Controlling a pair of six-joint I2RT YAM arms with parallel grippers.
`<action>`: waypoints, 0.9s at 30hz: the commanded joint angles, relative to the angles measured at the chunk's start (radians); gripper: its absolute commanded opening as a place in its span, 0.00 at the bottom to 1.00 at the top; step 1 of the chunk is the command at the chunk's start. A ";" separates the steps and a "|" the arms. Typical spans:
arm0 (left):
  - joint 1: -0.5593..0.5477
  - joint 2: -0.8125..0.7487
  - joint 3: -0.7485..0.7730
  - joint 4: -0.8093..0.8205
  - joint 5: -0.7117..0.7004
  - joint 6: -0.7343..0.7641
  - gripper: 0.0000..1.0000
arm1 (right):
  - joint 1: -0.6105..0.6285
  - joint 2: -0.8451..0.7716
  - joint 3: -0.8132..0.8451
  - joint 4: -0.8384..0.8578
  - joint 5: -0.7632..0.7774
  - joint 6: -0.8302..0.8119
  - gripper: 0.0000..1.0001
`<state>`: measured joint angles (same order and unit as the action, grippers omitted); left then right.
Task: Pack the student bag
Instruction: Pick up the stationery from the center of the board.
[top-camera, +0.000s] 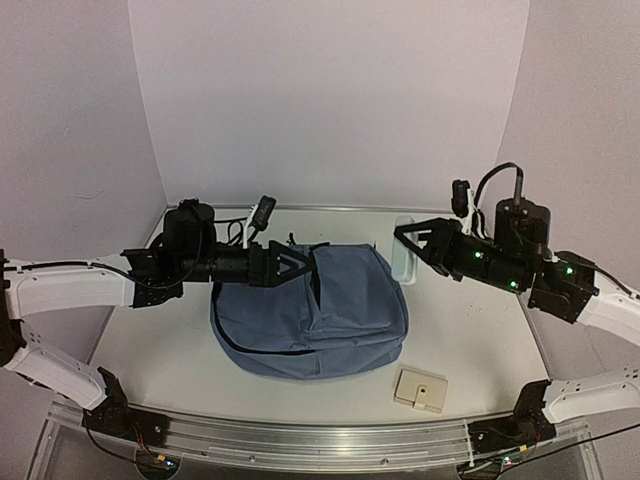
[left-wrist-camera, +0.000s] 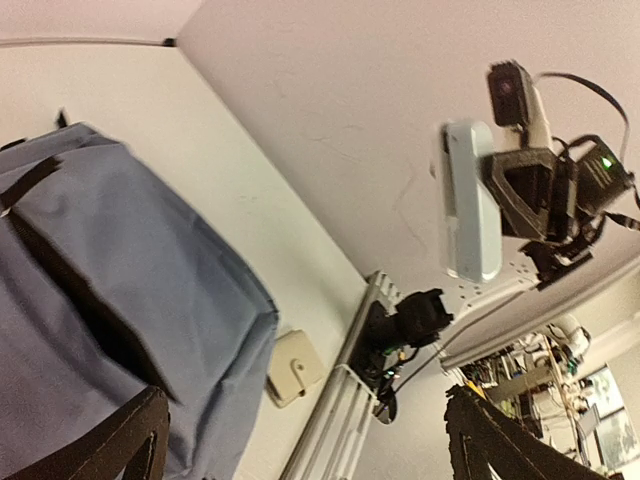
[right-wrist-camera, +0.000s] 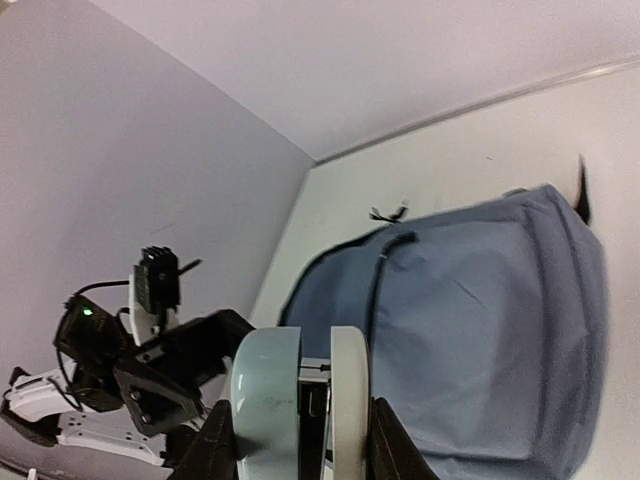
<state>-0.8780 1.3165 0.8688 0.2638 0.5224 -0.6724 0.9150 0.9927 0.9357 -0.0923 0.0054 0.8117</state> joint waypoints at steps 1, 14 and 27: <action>-0.049 0.064 0.087 0.237 0.180 -0.026 0.97 | 0.011 0.110 0.053 0.400 -0.143 -0.065 0.00; -0.061 0.173 0.134 0.476 0.250 -0.129 0.93 | 0.071 0.263 0.079 0.687 -0.366 -0.037 0.00; -0.059 0.222 0.132 0.664 0.279 -0.244 0.69 | 0.080 0.286 0.057 0.694 -0.387 -0.047 0.00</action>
<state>-0.9436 1.5269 0.9627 0.8300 0.8139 -0.8700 0.9779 1.2713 0.9779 0.5190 -0.3353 0.7631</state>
